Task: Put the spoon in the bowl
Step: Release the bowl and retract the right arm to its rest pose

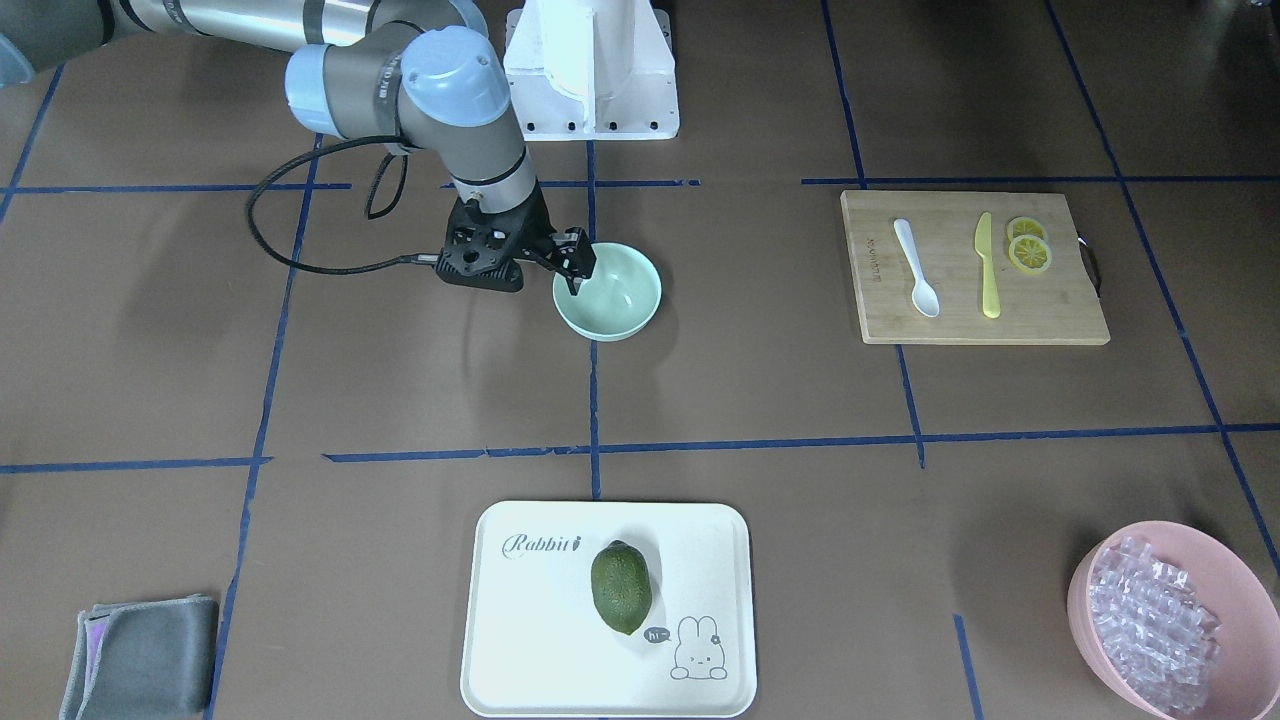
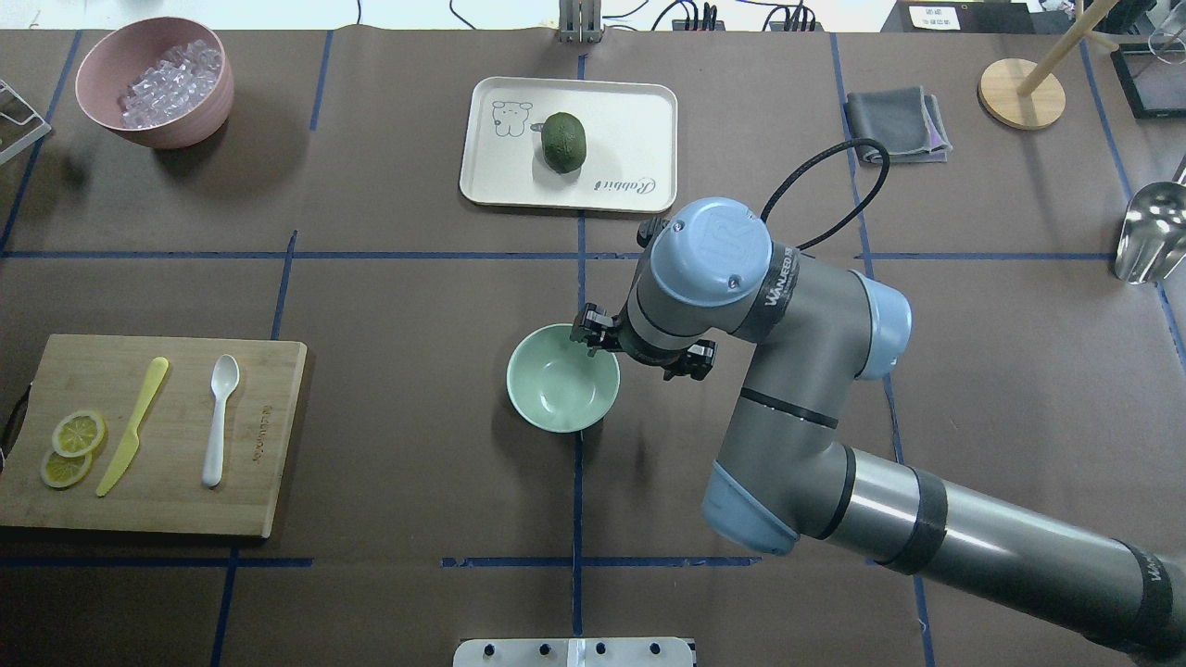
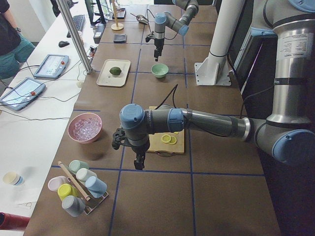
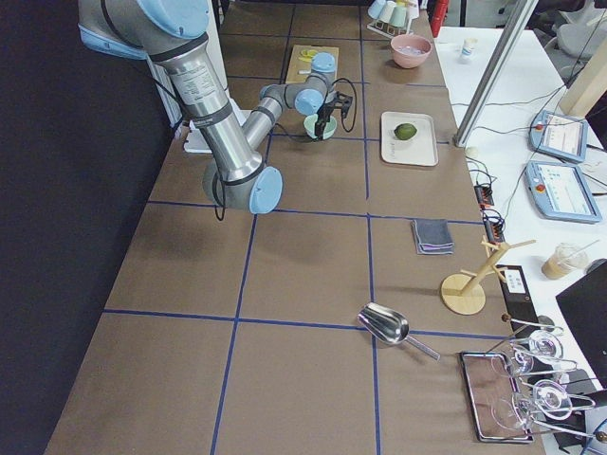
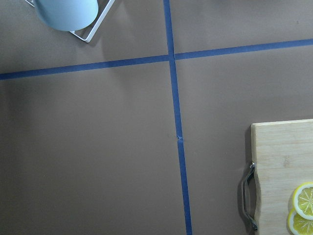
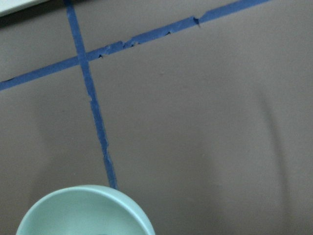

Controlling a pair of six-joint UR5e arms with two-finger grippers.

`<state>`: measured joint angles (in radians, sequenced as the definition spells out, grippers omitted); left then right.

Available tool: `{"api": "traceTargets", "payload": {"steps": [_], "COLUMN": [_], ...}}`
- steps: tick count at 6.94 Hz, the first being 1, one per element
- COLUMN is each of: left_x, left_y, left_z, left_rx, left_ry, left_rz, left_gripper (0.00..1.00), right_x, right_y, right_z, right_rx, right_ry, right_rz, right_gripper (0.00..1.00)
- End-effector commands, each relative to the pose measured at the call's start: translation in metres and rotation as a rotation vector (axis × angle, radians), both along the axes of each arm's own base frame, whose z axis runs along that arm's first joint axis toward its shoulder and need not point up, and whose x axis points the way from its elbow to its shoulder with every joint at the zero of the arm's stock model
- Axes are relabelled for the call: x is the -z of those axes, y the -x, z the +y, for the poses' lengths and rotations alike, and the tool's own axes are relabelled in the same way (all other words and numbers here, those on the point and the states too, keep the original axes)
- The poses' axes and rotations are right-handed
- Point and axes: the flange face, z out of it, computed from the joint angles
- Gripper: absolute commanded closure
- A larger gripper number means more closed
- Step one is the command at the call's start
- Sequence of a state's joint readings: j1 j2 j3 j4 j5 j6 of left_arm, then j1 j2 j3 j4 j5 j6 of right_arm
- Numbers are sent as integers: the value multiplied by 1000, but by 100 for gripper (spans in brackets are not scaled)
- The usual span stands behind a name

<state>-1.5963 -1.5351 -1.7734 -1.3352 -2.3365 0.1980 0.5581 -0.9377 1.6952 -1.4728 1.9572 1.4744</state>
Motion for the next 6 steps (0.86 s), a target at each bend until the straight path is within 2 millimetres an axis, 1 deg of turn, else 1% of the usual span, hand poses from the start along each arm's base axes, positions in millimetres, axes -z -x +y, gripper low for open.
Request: {"api": "traceTargets", "payload": {"steps": [1,2,3,4,5,6], "left_x": [23,25,29,28,22,12], "left_y": [-1,-6,-12,-15,-19,-26], "left_z": [-23,-24,-26,-25,-27,-31], "left_rx": [-2,-14,-26,-26,-34,-46], "left_ry": [-93,-100,-106,-99,-88,-64], "left_rz": [-1,-2,-5,0,-1,1], "left_gripper": [0,0,0,0,0,0], "right_x": [-39,-49,-68,-96,-138,-183], "right_y": [-106,-178,-226,-278,-337,-391], "right_z": [-60,-100,-110,-113,-102,-84], "right_rx": [65,104,182,251,297,340], "right_ry": [-63,-107,-177,-243,-295,-329], "right_rz": [-6,21,91,148,187,220], "right_gripper": [0,0,0,0,0,0]}}
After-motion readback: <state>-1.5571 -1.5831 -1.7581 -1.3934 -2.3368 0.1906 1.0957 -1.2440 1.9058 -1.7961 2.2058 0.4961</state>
